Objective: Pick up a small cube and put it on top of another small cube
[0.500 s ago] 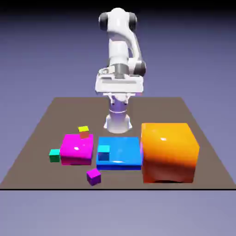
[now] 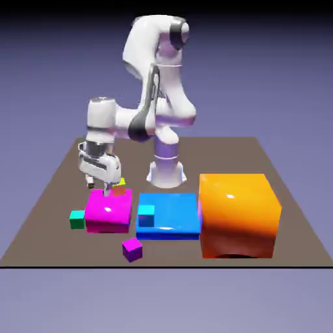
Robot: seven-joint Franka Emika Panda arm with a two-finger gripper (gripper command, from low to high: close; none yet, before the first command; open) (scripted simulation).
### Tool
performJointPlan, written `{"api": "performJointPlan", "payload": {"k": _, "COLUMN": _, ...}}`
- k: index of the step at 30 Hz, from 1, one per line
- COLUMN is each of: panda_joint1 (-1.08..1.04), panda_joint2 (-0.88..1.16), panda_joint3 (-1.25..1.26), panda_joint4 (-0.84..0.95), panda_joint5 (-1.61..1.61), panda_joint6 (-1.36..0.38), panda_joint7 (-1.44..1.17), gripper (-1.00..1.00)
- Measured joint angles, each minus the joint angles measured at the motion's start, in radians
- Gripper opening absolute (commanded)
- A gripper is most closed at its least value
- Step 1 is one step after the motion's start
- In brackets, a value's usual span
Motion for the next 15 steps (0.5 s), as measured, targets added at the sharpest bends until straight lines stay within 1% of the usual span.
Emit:
{"api": "performJointPlan", "payload": {"k": 7, "panda_joint1": -0.233, "panda_joint2": 0.253, "panda_joint3": -0.012, "panda_joint4": 0.121, "panda_joint5": 0.054, "panda_joint6": -0.139, "panda_joint7": 0.183, "gripper": 0.0}}
{"api": "performJointPlan", "payload": {"k": 9, "panda_joint1": -0.234, "panda_joint2": 0.255, "panda_joint3": -0.012, "panda_joint4": 0.121, "panda_joint5": 0.054, "panda_joint6": -0.139, "panda_joint7": 0.184, "gripper": 0.0}}
{"api": "performJointPlan", "payload": {"k": 13, "panda_joint1": -0.25, "panda_joint2": 0.4, "panda_joint3": 0.019, "panda_joint4": 0.138, "panda_joint5": 0.088, "panda_joint6": -0.011, "panda_joint7": 0.157, "gripper": 0.0}}
{"api": "performJointPlan", "payload": {"k": 14, "panda_joint1": -0.254, "panda_joint2": 0.435, "panda_joint3": 0.027, "panda_joint4": 0.142, "panda_joint5": 0.097, "panda_joint6": 0.021, "panda_joint7": 0.15, "gripper": -1.0}}
{"api": "performJointPlan", "payload": {"k": 15, "panda_joint1": -0.254, "panda_joint2": 0.435, "panda_joint3": 0.027, "panda_joint4": 0.142, "panda_joint5": 0.097, "panda_joint6": 0.021, "panda_joint7": 0.15, "gripper": -1.0}}
